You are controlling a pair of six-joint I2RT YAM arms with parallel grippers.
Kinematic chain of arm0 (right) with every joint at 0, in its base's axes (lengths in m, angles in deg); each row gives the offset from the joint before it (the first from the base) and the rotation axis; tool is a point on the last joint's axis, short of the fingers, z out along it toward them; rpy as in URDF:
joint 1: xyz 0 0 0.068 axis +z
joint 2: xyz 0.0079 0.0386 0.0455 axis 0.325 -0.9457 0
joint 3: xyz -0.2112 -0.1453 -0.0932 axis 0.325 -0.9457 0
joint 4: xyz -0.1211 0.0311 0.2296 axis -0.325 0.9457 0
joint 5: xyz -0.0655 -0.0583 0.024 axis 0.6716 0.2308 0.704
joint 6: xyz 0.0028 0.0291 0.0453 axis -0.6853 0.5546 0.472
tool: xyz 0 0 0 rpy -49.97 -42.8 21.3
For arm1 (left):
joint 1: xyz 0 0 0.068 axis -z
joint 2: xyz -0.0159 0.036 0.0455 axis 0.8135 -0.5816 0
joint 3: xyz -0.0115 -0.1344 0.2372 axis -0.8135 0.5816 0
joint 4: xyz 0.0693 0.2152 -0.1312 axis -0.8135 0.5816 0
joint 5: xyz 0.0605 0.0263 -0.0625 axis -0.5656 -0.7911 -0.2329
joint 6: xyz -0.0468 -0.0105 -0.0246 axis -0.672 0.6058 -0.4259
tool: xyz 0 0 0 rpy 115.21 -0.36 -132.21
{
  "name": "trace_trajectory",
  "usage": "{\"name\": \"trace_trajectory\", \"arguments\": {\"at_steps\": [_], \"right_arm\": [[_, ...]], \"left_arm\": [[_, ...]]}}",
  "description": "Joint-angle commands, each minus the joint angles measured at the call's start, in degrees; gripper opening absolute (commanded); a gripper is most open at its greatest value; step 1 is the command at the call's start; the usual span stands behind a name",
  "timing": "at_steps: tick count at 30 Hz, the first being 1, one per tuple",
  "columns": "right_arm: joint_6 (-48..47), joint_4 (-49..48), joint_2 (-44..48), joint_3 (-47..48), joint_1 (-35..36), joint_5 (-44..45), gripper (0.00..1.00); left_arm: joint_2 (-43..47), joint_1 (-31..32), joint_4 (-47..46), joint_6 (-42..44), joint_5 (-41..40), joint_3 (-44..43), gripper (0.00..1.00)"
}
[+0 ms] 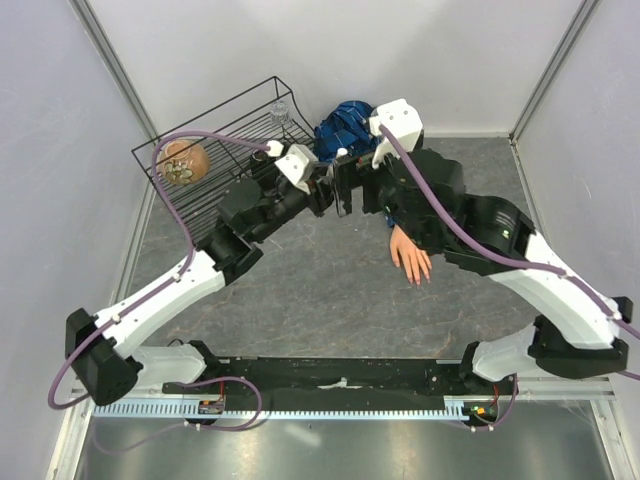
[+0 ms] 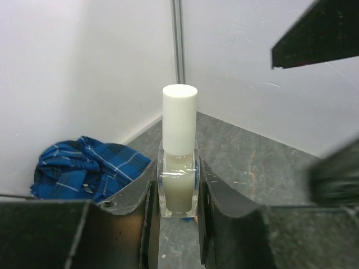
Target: Paint the nails
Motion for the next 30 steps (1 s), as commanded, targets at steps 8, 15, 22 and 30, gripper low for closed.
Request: {"name": "trace_trajectory", "arguments": {"at_steps": [8, 15, 22, 30], "right_arm": [[-6.5, -3.3, 8.3, -6.1, -19.9, -69.7, 0.98], [3.6, -15.9, 5.1, -7.6, -29.6, -94.4, 0.98], [16.3, -32.8, 5.0, -15.3, -30.9, -100.9, 0.74], [20.4, -39.5, 5.1, -17.3, -30.8, -98.3, 0.49]], "left_arm": [[5.7, -12.0, 0.9, -26.8, 43.9, -1.7, 0.02], [1.8, -13.2, -20.7, -51.4, 59.0, -2.1, 0.02], [0.4, -13.2, -30.9, -60.8, 60.0, -2.1, 0.02], [0.4, -13.2, -30.6, -59.8, 59.6, -1.6, 0.02]]}}
